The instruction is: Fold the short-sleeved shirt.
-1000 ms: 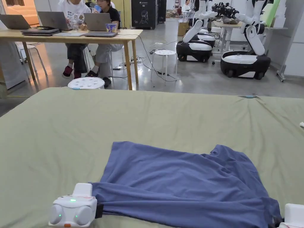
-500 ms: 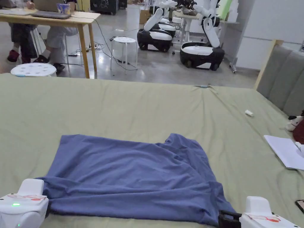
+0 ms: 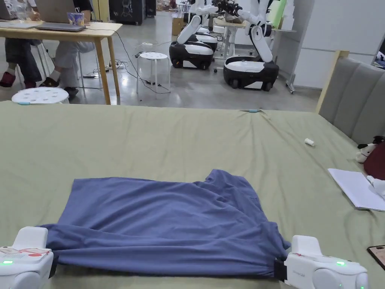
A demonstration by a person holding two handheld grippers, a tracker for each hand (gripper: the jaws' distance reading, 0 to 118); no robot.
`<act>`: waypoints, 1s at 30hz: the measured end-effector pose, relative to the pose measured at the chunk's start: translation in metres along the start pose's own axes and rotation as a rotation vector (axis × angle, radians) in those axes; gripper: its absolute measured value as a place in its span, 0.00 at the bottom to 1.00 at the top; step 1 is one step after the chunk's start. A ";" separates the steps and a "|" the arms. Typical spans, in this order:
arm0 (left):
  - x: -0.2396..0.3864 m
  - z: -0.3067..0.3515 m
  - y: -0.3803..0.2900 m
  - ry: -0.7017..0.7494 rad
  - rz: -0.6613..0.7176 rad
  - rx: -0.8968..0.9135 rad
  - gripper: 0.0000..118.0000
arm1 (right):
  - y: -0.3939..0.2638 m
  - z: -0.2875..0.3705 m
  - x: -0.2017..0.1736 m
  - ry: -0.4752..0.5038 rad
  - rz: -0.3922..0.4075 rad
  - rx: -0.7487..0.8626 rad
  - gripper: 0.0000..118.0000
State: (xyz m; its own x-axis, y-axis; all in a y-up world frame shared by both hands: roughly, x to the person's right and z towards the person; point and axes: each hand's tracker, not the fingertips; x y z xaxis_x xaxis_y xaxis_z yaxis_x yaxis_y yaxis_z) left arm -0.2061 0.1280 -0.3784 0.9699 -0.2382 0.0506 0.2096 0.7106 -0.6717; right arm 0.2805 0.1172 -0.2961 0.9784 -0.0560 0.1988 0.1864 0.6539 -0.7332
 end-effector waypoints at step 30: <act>0.037 0.060 -0.003 -0.097 0.038 0.166 0.93 | 0.006 0.071 -0.117 -0.016 0.190 0.253 0.95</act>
State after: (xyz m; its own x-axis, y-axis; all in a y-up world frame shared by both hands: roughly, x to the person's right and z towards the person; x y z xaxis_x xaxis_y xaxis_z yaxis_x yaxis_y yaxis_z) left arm -0.1637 0.1565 -0.3301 0.9833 -0.1494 0.1041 0.1821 0.8194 -0.5435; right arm 0.1610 0.1815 -0.2773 0.9918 0.0956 0.0849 -0.0298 0.8185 -0.5738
